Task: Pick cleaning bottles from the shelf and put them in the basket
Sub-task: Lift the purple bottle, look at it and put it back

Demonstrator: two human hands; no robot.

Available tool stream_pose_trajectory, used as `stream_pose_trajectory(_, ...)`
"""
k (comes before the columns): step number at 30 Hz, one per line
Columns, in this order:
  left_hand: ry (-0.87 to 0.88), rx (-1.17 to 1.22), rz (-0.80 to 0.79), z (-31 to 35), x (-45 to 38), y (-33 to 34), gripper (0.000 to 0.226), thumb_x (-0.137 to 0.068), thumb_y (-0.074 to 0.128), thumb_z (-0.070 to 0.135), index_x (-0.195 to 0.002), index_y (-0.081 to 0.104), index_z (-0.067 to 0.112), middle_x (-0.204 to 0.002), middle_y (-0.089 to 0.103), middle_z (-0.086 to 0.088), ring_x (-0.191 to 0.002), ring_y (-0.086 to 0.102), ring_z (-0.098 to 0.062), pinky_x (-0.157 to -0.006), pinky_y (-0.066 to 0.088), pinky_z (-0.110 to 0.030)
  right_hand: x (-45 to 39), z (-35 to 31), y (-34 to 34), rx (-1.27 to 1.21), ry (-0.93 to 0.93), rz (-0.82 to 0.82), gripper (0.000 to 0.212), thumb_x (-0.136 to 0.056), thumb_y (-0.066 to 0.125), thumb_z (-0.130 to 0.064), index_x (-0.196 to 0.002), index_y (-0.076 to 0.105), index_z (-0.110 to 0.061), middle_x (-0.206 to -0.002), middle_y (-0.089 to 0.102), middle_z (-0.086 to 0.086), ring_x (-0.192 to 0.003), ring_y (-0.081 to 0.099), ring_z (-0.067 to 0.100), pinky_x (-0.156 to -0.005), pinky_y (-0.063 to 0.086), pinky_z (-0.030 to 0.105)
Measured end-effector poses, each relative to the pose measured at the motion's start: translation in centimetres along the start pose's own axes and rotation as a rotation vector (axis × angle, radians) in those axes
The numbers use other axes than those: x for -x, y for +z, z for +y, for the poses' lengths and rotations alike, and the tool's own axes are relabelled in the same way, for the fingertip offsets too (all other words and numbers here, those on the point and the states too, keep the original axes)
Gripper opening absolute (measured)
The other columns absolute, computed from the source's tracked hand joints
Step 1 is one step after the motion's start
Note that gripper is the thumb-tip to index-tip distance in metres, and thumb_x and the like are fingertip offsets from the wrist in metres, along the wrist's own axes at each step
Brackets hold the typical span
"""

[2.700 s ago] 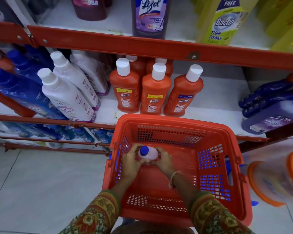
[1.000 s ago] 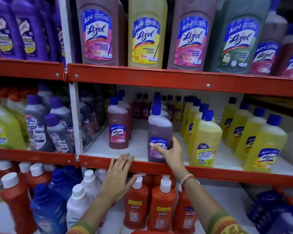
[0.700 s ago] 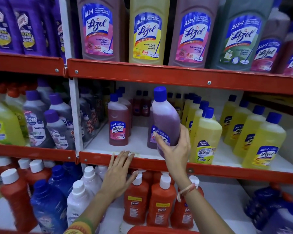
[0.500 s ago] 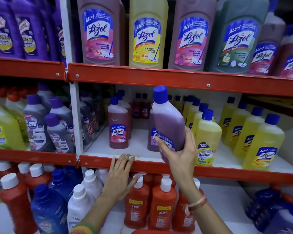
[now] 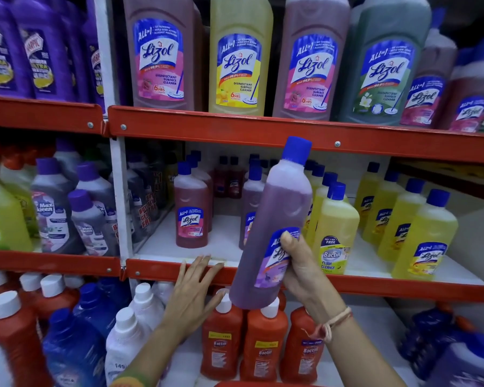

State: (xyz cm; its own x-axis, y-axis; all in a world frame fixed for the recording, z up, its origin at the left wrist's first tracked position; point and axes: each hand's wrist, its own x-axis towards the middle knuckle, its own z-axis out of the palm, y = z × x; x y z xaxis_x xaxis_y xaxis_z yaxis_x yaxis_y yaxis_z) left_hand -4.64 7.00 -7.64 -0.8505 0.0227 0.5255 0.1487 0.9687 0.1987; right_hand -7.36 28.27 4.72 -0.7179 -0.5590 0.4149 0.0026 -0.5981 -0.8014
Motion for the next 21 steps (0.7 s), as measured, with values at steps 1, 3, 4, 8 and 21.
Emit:
stream_pose_trajectory(1,-0.002,-0.013,-0.007,0.0,0.0,0.0,0.059,-0.094,0.035,0.057,-0.145,0.025,0.030,-0.159,0.020,-0.001,-0.148,0.009,-0.016,-0.122,0.001,-0.044,-0.1,0.2,-0.2,-0.057,0.012,-0.014,0.070,-0.032,0.097,-0.044,-0.093,0.074,-0.015,-0.082,0.079,0.005,-0.074,0.075,0.019,-0.063,0.062,0.031)
stream_pose_trajectory(3,-0.015,-0.004,0.001,0.0,-0.1,0.0,0.062,-0.092,0.032,0.061,-0.144,0.027,0.029,-0.158,0.022,-0.001,-0.147,0.011,-0.017,-0.122,0.002,-0.045,-0.2,0.6,-0.4,-0.152,0.060,-0.048,0.067,-0.032,0.097,-0.046,-0.087,0.078,-0.013,-0.080,0.079,0.007,-0.071,0.076,0.020,-0.062,0.062,0.032)
stream_pose_trajectory(4,-0.022,0.006,0.008,0.1,-0.2,0.1,0.061,-0.092,0.035,0.060,-0.144,0.029,0.028,-0.158,0.024,-0.001,-0.147,0.013,-0.017,-0.122,0.003,-0.044,-0.3,0.7,-0.5,-0.181,0.084,-0.074,0.068,-0.034,0.096,-0.048,-0.087,0.078,-0.011,-0.079,0.079,0.007,-0.070,0.075,0.020,-0.061,0.061,0.032)
stream_pose_trajectory(8,-0.027,0.012,0.012,0.0,-0.1,0.1,0.059,-0.092,0.038,0.059,-0.143,0.030,0.030,-0.157,0.026,0.000,-0.146,0.015,-0.016,-0.122,0.001,-0.042,-0.5,1.1,-1.1,-0.192,0.094,-0.146,0.067,-0.043,0.092,-0.052,-0.094,0.076,-0.013,-0.082,0.078,0.003,-0.070,0.074,0.018,-0.061,0.061,0.029)
stream_pose_trajectory(21,-0.063,0.027,0.019,0.5,-0.4,-0.6,0.050,-0.094,0.036,0.056,-0.137,0.040,0.030,-0.148,0.042,0.001,-0.143,0.026,-0.016,-0.121,0.007,-0.041,-2.8,0.0,-2.9,0.141,0.026,0.051,0.071,-0.031,0.097,-0.046,-0.091,0.072,-0.016,-0.081,0.079,0.002,-0.074,0.074,0.015,-0.071,0.062,0.030)
